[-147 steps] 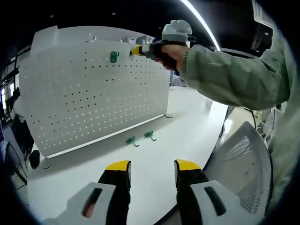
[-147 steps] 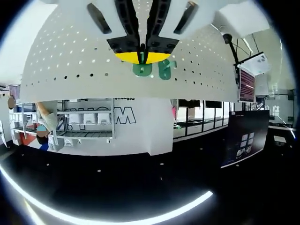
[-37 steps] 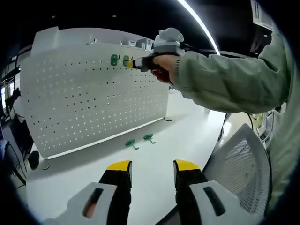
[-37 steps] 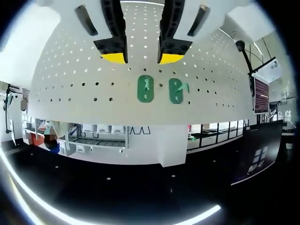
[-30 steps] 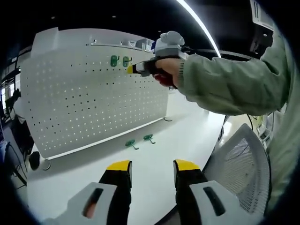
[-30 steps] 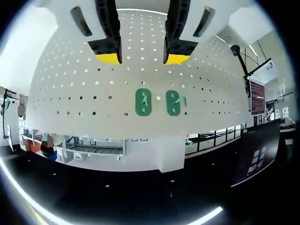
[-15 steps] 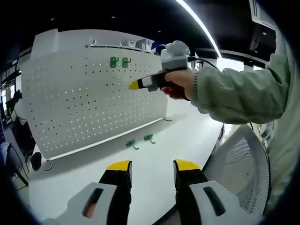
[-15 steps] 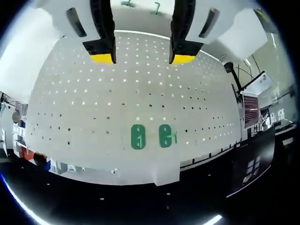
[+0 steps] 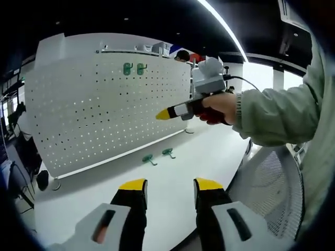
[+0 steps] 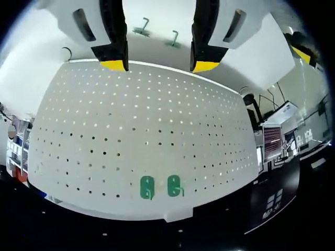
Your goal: Insert the hook assembly into the mounting plate slot until the hook locks in place.
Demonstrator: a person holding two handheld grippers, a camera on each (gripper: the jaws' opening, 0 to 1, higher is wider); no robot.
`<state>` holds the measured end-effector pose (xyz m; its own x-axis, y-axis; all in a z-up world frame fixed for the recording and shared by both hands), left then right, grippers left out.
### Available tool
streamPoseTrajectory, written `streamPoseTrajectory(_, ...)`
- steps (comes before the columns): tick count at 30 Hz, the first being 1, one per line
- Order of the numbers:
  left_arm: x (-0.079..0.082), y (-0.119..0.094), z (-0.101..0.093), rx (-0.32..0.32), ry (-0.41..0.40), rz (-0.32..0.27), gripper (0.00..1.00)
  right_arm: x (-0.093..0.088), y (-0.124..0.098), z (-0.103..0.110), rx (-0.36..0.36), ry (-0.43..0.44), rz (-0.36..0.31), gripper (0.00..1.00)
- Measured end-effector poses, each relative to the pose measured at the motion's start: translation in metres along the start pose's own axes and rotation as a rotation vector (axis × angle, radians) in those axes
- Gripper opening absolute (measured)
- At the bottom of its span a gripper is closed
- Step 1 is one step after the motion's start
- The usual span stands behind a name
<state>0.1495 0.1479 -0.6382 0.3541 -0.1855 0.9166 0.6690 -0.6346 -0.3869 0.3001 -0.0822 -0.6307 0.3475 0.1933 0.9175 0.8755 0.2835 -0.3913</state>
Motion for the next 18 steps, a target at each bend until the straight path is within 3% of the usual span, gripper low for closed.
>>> streamPoseTrajectory(5, -0.001, 0.001, 0.001, 0.003, 0.000, 0.014, 0.37, -0.021, -0.008, 0.002, 0.023, 0.002, 0.051, 0.46)
streamPoseTrajectory(18, -0.002, 0.003, 0.000, 0.002, 0.008, 0.031, 0.37, -0.052, -0.030, 0.006, 0.067, -0.012, 0.119, 0.46)
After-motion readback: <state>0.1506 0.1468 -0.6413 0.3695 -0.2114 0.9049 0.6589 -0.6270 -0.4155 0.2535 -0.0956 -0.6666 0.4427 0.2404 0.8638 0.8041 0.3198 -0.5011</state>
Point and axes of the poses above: the point that each gripper's makers call its tool centre point, and the gripper's own axes: y roughly forward along the fingers, z roughly to its left, x roughly out of its top, the point moved 9 cm from there along -y, roughly backward along the fingers, and after that the axes turned 4 degrees about -y, right-handed, at the moved point
